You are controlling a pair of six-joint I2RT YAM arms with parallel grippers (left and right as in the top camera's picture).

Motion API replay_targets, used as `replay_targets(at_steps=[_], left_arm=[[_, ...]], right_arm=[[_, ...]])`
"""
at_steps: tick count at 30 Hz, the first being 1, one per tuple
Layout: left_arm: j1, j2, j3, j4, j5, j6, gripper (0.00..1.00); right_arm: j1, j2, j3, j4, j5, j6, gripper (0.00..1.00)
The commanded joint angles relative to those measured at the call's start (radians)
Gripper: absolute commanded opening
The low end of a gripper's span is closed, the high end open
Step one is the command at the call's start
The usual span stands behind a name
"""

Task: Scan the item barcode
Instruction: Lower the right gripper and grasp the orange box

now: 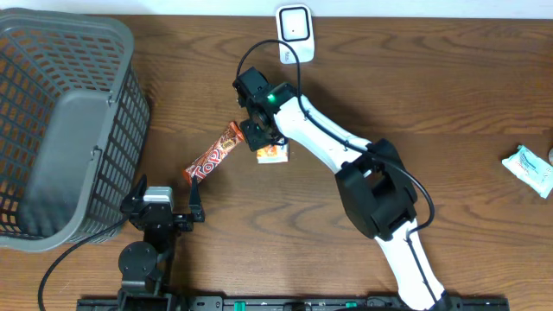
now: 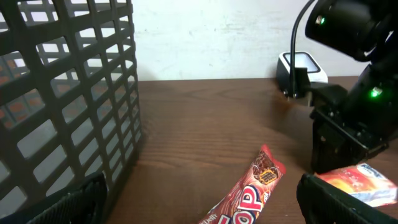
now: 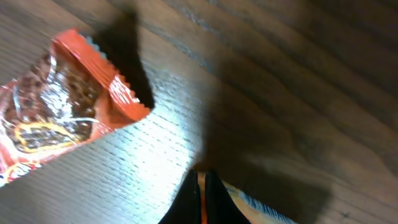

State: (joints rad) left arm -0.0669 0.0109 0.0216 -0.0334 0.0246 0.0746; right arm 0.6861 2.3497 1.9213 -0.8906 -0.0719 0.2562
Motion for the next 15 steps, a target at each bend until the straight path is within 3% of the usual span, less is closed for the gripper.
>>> replay_targets(at_steps=[1,10,15], left_arm=[[0.004,-0.007,-0.018,-0.037,-0.01,-0.009,0.97],[0.004,-0.007,-0.018,-0.037,-0.01,-0.009,0.98],[0.004,-0.007,-0.018,-0.037,-0.009,-0.009,0.98]], right_arm=[[0.014,0.014,-0.001,-0.043,-0.003,-0.001,0.01],[0.019,0.013,-0.001,-0.299,-0.043,-0.152,0.01],[0.015,0.013,-0.001,-0.448,-0.014,-0.159,0.01]])
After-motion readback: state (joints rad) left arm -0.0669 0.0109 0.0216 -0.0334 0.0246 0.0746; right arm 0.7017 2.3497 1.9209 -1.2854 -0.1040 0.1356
